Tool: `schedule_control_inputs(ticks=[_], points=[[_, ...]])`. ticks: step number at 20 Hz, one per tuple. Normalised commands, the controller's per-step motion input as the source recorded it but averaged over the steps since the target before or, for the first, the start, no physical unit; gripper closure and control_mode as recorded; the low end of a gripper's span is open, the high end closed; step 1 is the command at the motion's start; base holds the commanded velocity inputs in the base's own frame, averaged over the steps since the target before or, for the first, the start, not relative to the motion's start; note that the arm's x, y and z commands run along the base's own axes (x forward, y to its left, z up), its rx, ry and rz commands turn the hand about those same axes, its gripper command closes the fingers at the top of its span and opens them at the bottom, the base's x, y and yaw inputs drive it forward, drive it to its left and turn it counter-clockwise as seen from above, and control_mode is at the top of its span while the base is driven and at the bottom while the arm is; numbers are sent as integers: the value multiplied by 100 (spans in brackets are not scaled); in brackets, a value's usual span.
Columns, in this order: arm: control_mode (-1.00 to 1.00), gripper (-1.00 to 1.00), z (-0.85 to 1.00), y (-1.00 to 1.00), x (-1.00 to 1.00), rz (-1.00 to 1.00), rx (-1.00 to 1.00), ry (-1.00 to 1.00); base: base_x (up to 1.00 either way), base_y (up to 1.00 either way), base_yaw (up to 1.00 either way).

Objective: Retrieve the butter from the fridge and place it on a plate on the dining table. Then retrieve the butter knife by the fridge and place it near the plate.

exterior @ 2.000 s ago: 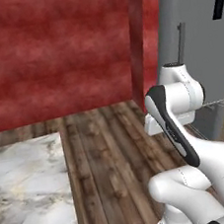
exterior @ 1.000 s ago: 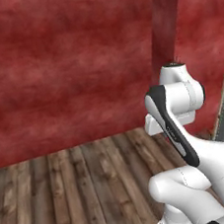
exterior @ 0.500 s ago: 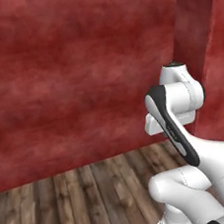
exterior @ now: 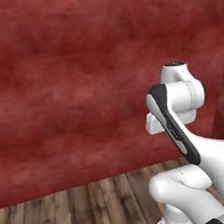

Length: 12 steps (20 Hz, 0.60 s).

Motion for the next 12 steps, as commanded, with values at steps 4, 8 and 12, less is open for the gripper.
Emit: schedule_control_inputs(ticks=[4, 8, 12], points=[[100, 100, 0, 0, 0, 0, 0, 0, 67, 77, 38], [100, 100, 0, 0, 0, 0, 0, 0, 57, 66, 52], [100, 100, 0, 0, 0, 0, 0, 0, 41, 69, 61]])
